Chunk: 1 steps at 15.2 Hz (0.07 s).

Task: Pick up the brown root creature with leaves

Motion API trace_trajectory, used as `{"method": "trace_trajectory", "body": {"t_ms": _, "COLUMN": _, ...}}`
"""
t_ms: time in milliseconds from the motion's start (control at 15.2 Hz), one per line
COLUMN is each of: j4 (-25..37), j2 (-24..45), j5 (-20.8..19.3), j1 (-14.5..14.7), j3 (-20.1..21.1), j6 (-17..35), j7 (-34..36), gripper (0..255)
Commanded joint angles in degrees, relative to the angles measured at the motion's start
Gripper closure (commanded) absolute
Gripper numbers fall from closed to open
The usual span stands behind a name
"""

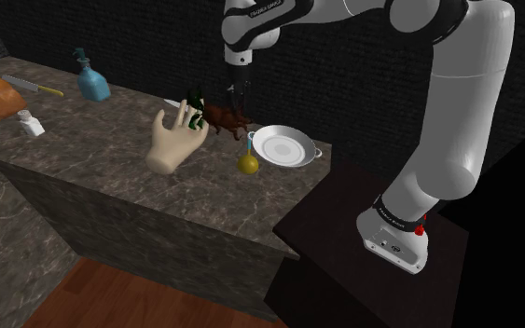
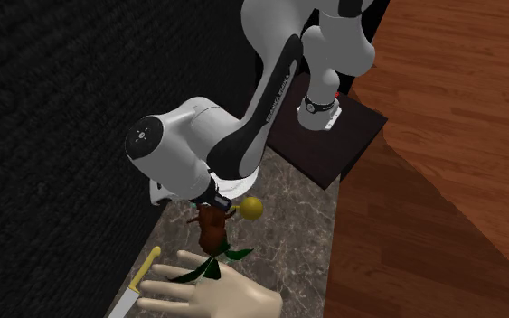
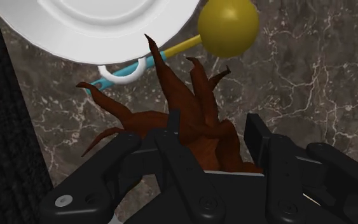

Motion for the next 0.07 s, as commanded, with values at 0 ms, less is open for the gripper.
{"method": "trace_trajectory", "body": {"t_ms": 0, "j4": 0.51, "j2": -0.06, "j5": -0.01, "j1": -0.02, "j3": -0.01, "j6": -0.48, "j7": 0.01, "gripper": 255}}
